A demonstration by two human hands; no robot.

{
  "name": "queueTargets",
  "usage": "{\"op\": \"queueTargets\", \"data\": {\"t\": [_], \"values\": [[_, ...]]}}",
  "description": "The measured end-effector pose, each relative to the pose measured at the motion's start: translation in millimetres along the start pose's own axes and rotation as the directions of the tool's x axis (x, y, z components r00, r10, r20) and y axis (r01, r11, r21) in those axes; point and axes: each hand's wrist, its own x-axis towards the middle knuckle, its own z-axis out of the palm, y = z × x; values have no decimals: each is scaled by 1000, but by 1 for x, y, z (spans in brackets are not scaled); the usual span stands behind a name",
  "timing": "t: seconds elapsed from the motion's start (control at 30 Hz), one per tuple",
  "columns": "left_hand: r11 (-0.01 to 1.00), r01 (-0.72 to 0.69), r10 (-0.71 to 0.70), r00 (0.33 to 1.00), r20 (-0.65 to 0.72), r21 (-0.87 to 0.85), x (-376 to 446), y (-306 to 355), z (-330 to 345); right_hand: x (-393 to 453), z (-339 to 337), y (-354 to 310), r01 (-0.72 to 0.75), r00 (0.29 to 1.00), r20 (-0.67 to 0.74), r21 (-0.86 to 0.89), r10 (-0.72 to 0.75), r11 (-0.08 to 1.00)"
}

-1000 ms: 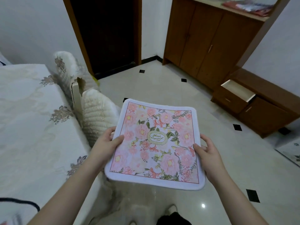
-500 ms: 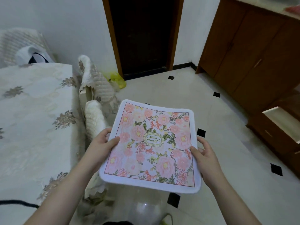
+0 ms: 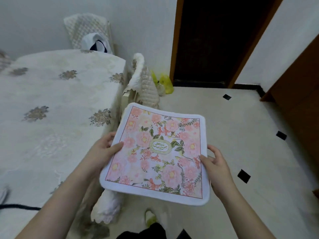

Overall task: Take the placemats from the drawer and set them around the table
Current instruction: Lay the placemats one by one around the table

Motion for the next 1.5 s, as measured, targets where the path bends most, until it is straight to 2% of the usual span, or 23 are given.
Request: {"op": "queueTargets", "data": {"t": [0.4, 0.63, 0.83, 0.97, 1.2, 1.33, 1.43, 1.5], "values": [[992, 21, -52, 965, -258, -121, 40, 7, -70, 101, 101, -71, 74, 965, 261, -149, -33, 986], [992, 71, -113, 878, -465, -108, 40, 8, -120, 144, 174, -96, 113, 881, 472, -192, -9, 975], [977, 149, -211, 734, -646, -150, 28, 10, -135, 190, 241, -107, 143, 746, 662, -258, 67, 956], [968, 205, -242, 617, -748, -144, 15, 16, -135, 210, 279, -117, 190, 618, 777, -296, 120, 936], [933, 85, -353, 400, -846, -349, -15, -7, -117, 214, 344, -122, 323, 449, 879, -324, 157, 889], [897, 3, -426, 278, -861, -443, -25, -41, -114, 204, 383, -111, 417, 378, 904, -357, 198, 836], [870, -50, -470, 220, -855, -491, -27, -65, -119, 194, 414, -99, 476, 331, 918, -361, 218, 802], [848, -60, -506, 202, -838, -527, -26, -84, -126, 189, 434, -86, 523, 330, 917, -374, 223, 766]]}}
